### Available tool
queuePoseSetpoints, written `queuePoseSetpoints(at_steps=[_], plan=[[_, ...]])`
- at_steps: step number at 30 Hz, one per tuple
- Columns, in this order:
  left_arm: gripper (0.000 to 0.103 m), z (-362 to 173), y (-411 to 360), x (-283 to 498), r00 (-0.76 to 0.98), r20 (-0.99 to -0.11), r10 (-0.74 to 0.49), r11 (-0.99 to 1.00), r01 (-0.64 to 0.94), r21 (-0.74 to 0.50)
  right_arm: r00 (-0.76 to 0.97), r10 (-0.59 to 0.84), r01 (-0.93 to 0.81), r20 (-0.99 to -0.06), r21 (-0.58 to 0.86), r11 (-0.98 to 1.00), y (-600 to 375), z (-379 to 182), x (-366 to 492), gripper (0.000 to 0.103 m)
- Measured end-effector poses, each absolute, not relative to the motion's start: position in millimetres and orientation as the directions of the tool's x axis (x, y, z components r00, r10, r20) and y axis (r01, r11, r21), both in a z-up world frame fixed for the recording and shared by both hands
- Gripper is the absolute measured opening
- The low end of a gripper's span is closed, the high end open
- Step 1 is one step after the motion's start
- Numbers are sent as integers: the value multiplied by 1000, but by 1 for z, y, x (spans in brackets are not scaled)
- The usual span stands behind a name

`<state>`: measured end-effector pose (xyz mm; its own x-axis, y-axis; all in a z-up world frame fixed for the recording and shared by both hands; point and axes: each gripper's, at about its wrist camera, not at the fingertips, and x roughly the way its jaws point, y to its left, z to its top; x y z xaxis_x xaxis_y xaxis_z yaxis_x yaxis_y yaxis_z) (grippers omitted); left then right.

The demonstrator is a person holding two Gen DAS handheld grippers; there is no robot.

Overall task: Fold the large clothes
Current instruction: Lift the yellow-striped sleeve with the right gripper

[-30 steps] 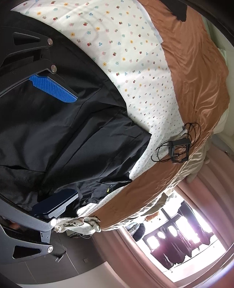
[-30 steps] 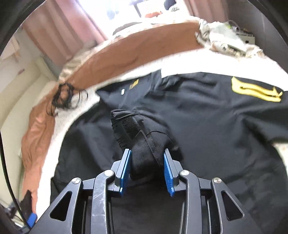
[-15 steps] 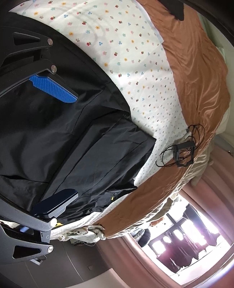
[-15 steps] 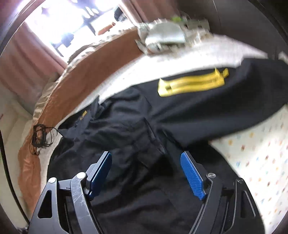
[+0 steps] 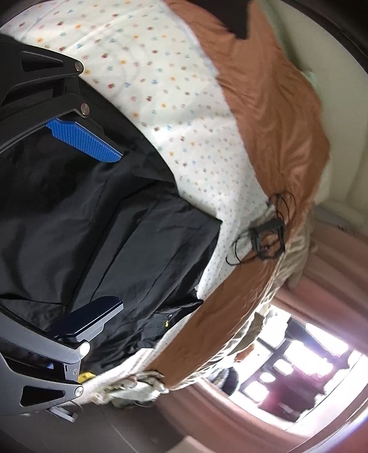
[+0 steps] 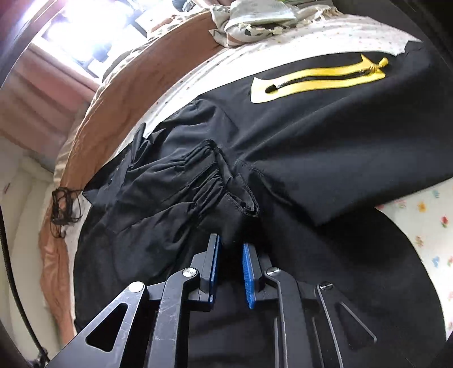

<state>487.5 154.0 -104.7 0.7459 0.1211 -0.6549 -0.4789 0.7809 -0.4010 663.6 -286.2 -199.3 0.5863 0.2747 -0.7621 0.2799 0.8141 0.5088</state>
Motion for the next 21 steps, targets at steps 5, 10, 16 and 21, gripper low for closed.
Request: queuePoseSetpoints(at_steps=[5,10,16,21], plan=[[97,-89,131,492,745,-643,176,833,-461,-306,585,274,272,-763,503,820,-288,-188,664,28],[99,-77,114,491,790,-599,128,865,-384,-322,657,229,275,-718,511,815,-314,-162,644,71],[103,-65,97,486,822,-560,102,896,-320,-307,663,155,338,-733,478,811,-344,-148,623,72],[103,-67,96,486,831,-552,63,902,-285,-325,651,133,403,-747,489,774,-380,-148,602,72]])
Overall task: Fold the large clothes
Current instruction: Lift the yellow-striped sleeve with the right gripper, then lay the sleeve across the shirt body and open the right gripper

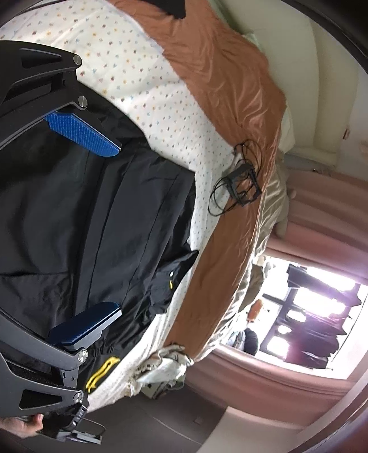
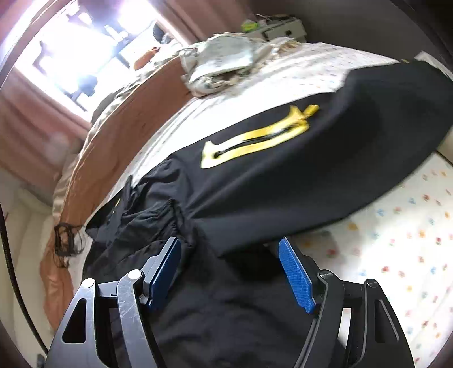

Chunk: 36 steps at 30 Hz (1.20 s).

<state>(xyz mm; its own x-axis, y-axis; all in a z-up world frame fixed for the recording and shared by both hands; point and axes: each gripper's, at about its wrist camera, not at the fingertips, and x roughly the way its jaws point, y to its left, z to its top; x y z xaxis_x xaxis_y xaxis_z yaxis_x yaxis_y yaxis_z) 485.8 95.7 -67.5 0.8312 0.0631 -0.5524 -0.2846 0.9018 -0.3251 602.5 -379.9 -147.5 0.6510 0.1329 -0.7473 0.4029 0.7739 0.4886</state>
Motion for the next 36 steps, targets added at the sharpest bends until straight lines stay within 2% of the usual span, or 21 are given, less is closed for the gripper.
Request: queuePoseSetpoints(at_steps=[4,11,19,20,22,24,26,31,36], plan=[[103,-73,92,489,835,-551,-4,896,-241,-372,655,84,456,-751,482,748,-411,-147,589,72],[103,-82,75,498,809,-586,-38,915,-208,-347,611,36,550,-791,456,699,-443,-167,582,72],[102,-99,86,504,776,-627,-61,890,-242,-386,656,-104,623,-748,458,634,-472,-184,583,72],[102,-99,87,505,776,-628,-57,889,-247,-385,676,-118,623,-728,478,619,-479,-186,582,69],[102,-101,89,505,774,-631,-48,888,-256,-382,684,-137,627,-716,482,612,-487,-188,583,56],[102,-102,92,506,772,-634,-47,884,-264,-387,698,-131,619,-704,502,604,-495,-189,584,28],[102,-105,93,507,766,-640,-53,878,-270,-396,713,-108,606,-693,532,591,-502,-189,586,11],[102,-106,87,510,758,-650,-60,884,-261,-387,774,-116,537,-622,549,641,-491,-162,583,6],[102,-100,84,507,767,-639,-63,885,-253,-392,837,-88,446,-540,580,681,-468,-128,577,5]])
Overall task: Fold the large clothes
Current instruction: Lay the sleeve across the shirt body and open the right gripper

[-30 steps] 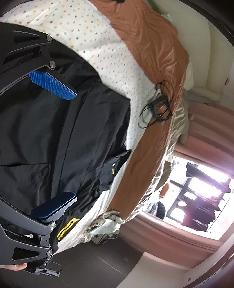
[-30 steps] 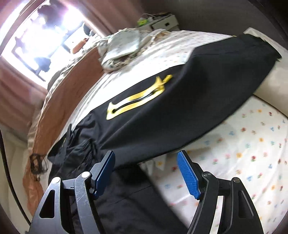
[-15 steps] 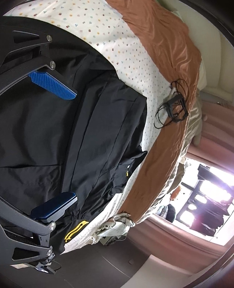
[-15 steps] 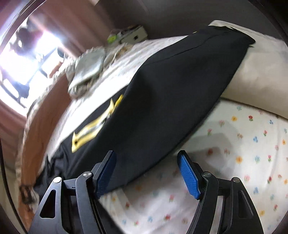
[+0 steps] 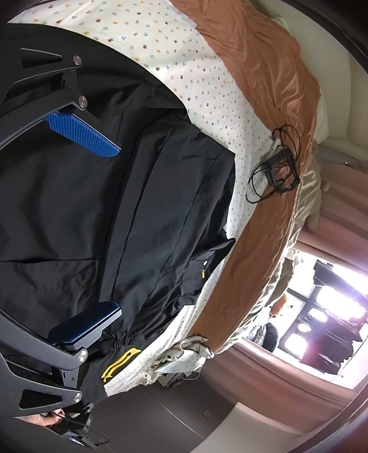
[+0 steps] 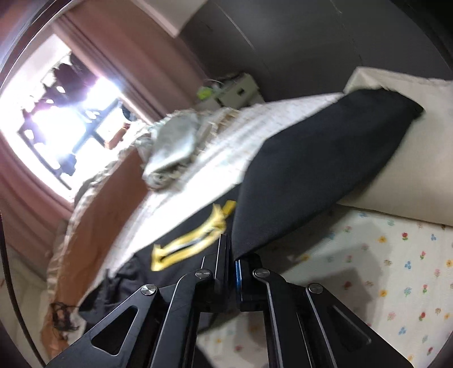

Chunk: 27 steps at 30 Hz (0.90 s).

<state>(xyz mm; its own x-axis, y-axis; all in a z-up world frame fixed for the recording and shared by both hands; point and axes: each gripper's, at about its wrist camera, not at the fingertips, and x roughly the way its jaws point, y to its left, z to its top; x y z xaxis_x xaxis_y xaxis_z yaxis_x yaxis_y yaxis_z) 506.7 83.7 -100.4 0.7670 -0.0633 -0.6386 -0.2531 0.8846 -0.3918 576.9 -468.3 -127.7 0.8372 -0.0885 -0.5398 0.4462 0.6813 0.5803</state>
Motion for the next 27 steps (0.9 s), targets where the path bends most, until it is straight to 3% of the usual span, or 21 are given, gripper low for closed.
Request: queuePoseSetpoints(at_steps=[5,12,20,27], plan=[[102,-98,84,504,772,-632,-72,878,-252,-407,895,21,291,-446,618,731,-430,-93,576,5],[102,-97,91,501,781,-618,-95,860,-248,-446,905,161,111,-393,584,804,-366,-56,585,5],[102,-98,104,497,790,-604,-108,835,-258,-487,863,279,-6,-421,544,839,-304,-57,601,5],[102,-102,115,496,787,-607,-107,821,-274,-501,777,383,-114,-499,487,866,-235,-85,622,5]])
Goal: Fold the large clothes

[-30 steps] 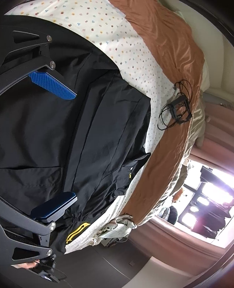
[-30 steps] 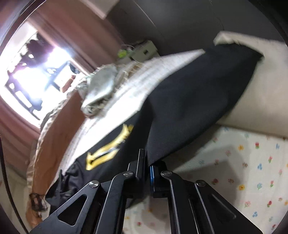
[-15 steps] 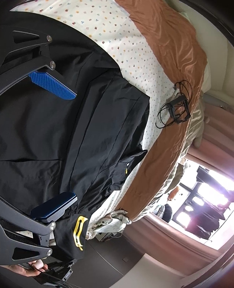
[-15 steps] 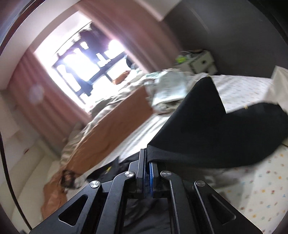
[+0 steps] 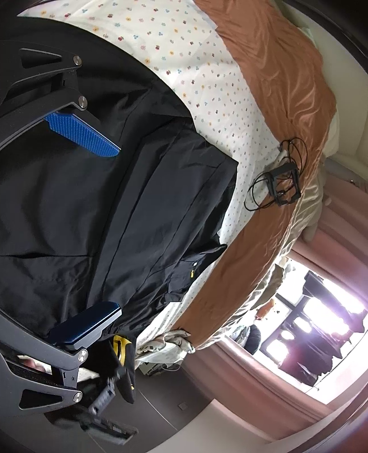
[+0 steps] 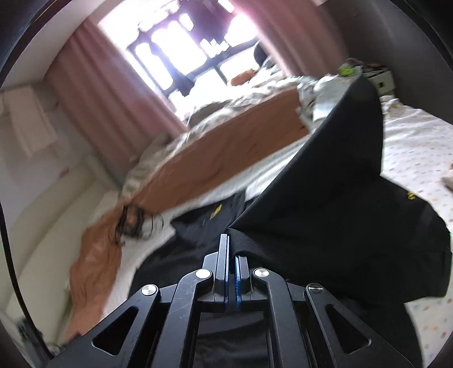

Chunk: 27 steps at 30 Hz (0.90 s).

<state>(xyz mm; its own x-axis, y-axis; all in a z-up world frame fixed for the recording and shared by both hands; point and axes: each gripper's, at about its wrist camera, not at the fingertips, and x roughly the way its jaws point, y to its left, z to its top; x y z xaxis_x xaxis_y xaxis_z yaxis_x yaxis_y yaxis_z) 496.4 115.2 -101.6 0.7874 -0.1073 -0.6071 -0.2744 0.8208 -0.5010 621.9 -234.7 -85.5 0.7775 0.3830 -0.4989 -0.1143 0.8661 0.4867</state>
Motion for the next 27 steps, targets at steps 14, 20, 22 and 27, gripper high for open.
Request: queuePoseSetpoints(at_steps=[14,20,22,27], plan=[[102,-105,112,499,771,-631,-81,838,-290,-462,433,493,-128,-754,490,862,-167,-174,648,43],[102,-105,110,500,771,-631,-82,840,-288,-460,505,452,-43,-736,501,864,-207,-153,628,63],[102,-105,110,500,771,-632,-80,841,-289,-458,523,405,42,-750,497,867,-233,-155,624,63],[102,-106,110,501,768,-636,-74,842,-294,-453,549,279,256,-788,476,841,-294,-164,618,63]])
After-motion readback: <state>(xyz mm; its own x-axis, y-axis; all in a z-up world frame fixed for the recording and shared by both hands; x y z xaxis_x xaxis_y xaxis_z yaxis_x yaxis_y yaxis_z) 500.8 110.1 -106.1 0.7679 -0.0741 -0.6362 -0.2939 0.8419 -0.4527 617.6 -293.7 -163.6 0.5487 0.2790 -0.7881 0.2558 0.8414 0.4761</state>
